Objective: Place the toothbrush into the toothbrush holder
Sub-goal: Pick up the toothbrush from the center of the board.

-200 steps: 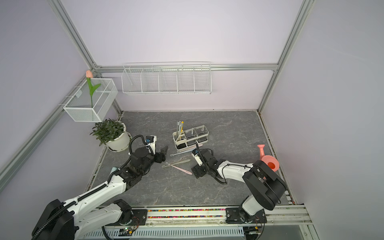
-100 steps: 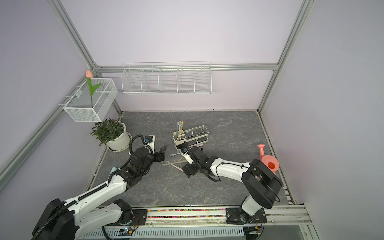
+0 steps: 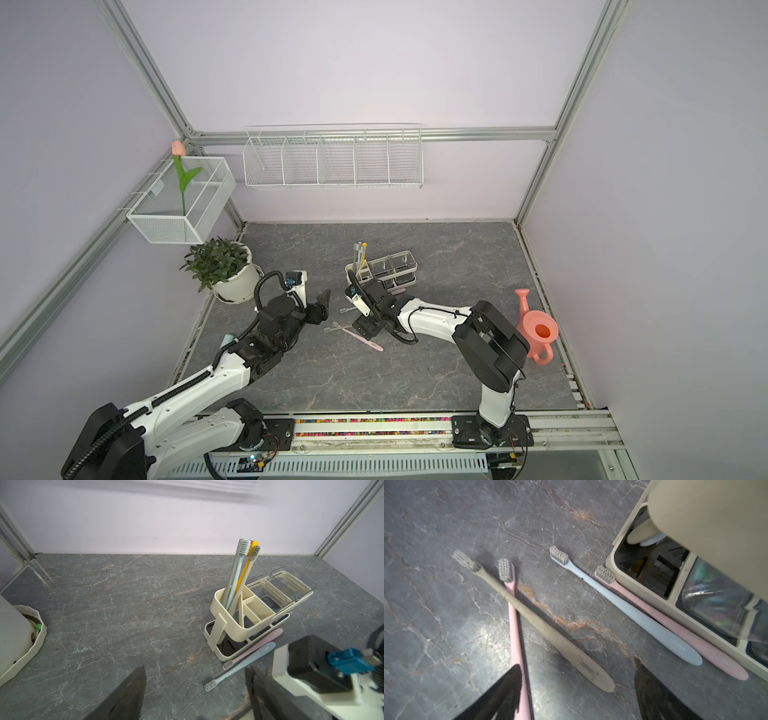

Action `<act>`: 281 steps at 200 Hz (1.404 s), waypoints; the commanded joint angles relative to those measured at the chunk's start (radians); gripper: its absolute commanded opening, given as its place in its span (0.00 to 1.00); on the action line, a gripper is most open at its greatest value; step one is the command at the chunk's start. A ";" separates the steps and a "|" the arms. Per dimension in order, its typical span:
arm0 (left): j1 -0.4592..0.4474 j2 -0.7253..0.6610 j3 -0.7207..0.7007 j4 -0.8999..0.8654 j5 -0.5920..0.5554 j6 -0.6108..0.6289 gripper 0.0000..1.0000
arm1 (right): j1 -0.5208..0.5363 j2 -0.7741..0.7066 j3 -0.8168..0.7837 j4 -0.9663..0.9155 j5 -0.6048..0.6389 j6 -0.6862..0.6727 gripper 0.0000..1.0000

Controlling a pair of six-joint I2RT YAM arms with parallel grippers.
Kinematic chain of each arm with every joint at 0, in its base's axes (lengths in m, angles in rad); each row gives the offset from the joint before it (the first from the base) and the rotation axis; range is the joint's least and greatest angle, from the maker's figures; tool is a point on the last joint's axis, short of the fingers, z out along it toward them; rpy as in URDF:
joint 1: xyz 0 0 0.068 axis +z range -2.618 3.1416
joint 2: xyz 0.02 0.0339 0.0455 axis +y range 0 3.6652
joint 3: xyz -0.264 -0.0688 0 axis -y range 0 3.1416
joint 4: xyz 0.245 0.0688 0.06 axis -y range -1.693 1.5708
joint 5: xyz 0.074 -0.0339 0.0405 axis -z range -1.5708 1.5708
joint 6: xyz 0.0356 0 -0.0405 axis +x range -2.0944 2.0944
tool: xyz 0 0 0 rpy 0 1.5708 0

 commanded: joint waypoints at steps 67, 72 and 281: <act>-0.004 -0.018 -0.009 0.011 -0.009 -0.024 0.79 | 0.003 0.063 0.048 -0.025 -0.071 -0.084 0.78; -0.004 -0.017 -0.009 0.010 -0.010 -0.024 0.79 | 0.003 0.068 0.053 -0.026 -0.074 -0.084 0.78; -0.004 -0.001 -0.006 0.014 -0.001 -0.029 0.79 | -0.027 0.185 0.118 -0.074 -0.187 -0.068 0.62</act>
